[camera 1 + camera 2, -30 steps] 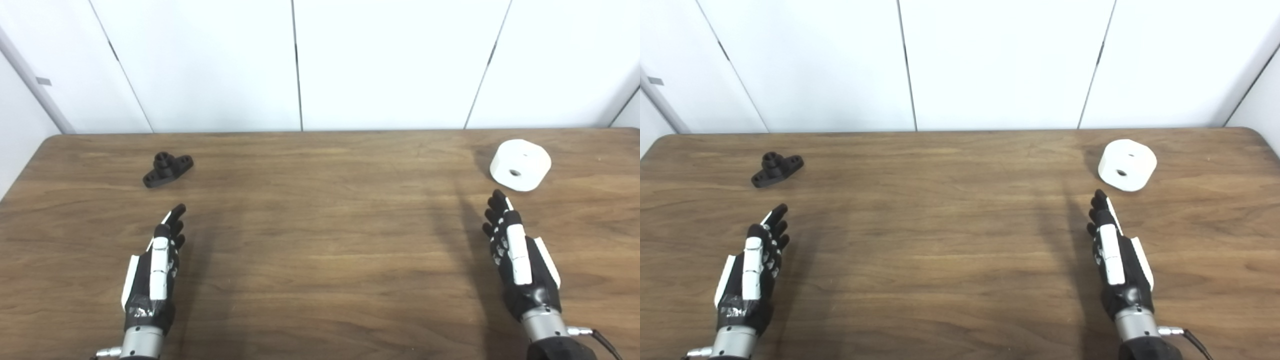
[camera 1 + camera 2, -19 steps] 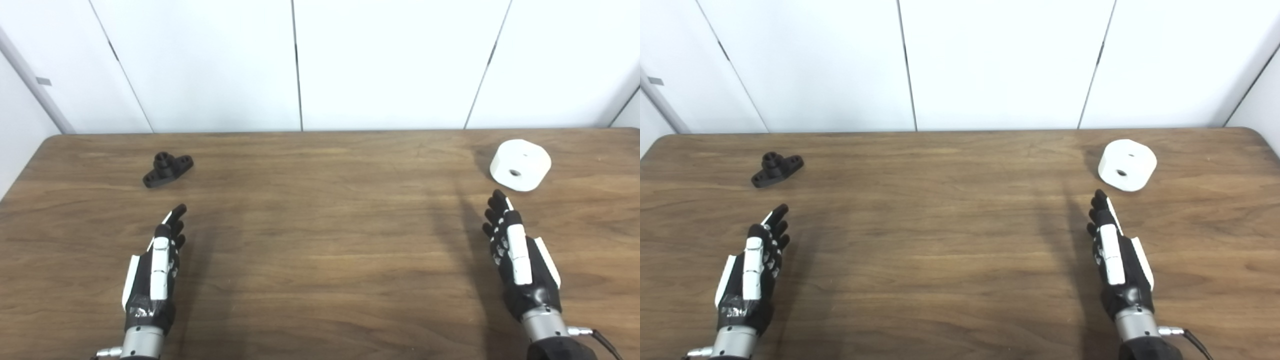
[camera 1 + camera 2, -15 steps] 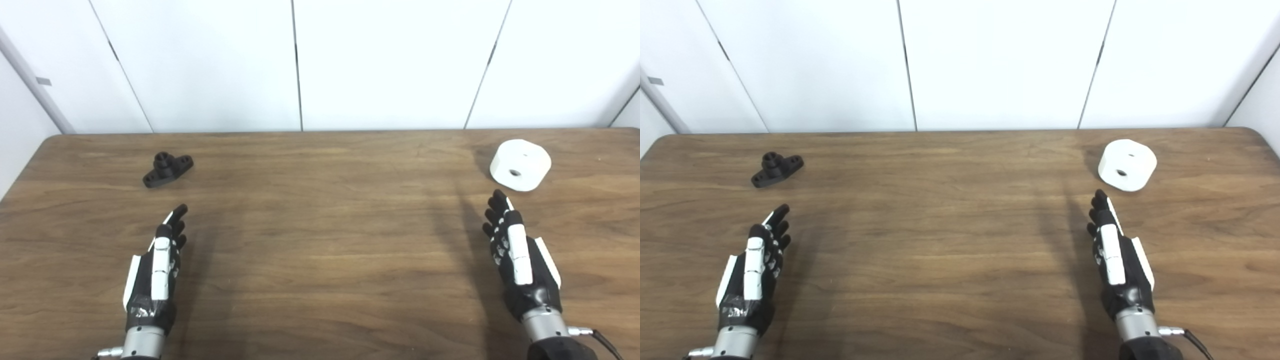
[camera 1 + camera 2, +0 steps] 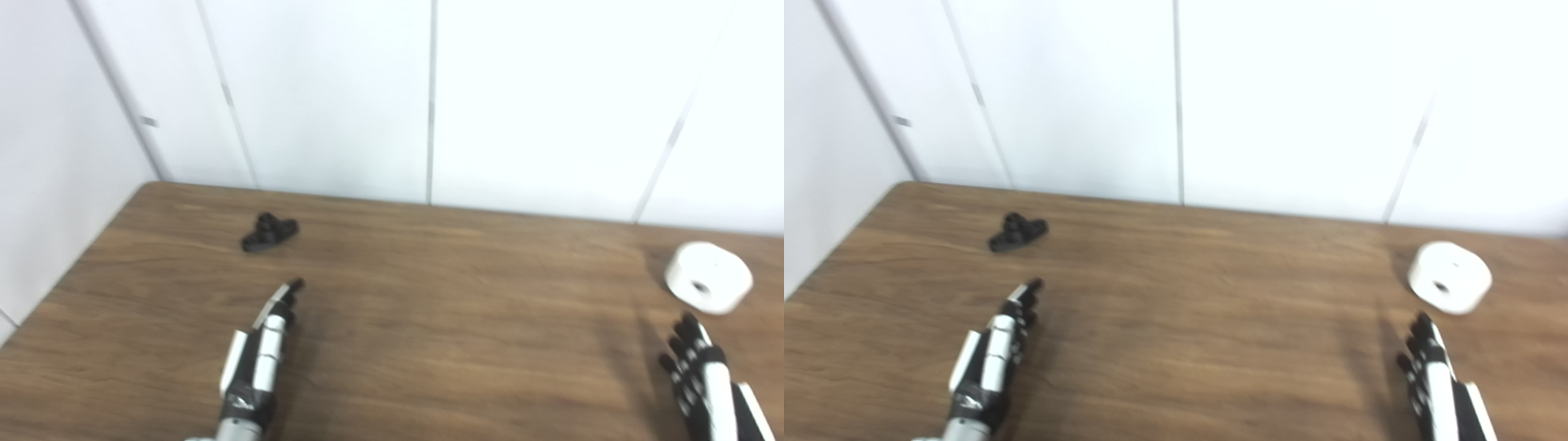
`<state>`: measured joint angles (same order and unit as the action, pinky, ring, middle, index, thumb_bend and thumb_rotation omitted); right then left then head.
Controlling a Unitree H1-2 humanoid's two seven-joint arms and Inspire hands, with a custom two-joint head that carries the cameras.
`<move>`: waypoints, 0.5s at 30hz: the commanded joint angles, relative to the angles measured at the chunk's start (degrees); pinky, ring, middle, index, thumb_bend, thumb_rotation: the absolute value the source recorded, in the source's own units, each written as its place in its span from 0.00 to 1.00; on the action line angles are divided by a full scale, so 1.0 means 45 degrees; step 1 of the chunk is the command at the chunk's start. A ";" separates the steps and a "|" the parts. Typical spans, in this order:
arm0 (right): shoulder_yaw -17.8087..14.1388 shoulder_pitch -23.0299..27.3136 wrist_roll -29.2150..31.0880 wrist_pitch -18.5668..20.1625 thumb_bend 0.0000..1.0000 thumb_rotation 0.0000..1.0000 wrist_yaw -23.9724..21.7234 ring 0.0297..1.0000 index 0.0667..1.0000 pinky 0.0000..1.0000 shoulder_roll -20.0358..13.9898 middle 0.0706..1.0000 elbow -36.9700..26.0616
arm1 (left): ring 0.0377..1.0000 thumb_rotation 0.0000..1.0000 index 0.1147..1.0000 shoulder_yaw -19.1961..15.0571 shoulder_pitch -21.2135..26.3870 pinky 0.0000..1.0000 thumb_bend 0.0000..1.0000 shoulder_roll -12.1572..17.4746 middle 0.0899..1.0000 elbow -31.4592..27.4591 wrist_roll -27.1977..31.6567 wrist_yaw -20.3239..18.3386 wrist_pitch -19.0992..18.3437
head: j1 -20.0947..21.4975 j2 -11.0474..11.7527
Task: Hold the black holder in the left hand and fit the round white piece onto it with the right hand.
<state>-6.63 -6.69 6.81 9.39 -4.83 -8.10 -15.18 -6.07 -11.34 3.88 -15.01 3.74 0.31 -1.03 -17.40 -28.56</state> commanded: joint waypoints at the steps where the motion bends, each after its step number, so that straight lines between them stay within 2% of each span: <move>1: -0.0103 0.0138 0.0206 -0.0370 0.60 1.00 -0.0188 1.00 1.00 1.00 -0.0262 1.00 -0.0045 | 1.00 0.98 0.93 0.0109 -0.0154 1.00 0.44 -0.0217 1.00 -0.0095 -0.0232 0.0084 0.0596 | -0.0028 -0.0013; 8: -0.0063 0.0123 0.0277 -0.0547 0.61 1.00 -0.0243 1.00 1.00 1.00 -0.0423 1.00 0.0012 | 1.00 1.00 0.95 0.0337 -0.0167 1.00 0.34 -0.0241 1.00 -0.0019 -0.0389 0.0087 0.0726 | -0.0294 0.0087; 13: -0.0053 0.0091 0.0325 -0.0493 0.63 1.00 -0.0280 1.00 1.00 1.00 -0.0418 1.00 -0.0040 | 1.00 0.92 0.94 0.0403 -0.0208 1.00 0.39 -0.0273 1.00 -0.0106 -0.0769 0.0261 0.0456 | -0.0253 0.0020; 15: -0.0047 0.0060 0.0334 -0.0527 0.63 1.00 -0.0327 1.00 1.00 1.00 -0.0460 1.00 -0.0099 | 1.00 0.89 0.93 0.0398 -0.0260 1.00 0.42 -0.0302 1.00 -0.0303 -0.0664 0.0272 0.0287 | -0.0096 -0.0226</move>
<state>-6.65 -6.70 7.77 8.43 -5.72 -9.40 -14.40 -4.45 -11.39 3.59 -14.41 1.15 1.13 0.06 -18.20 -29.26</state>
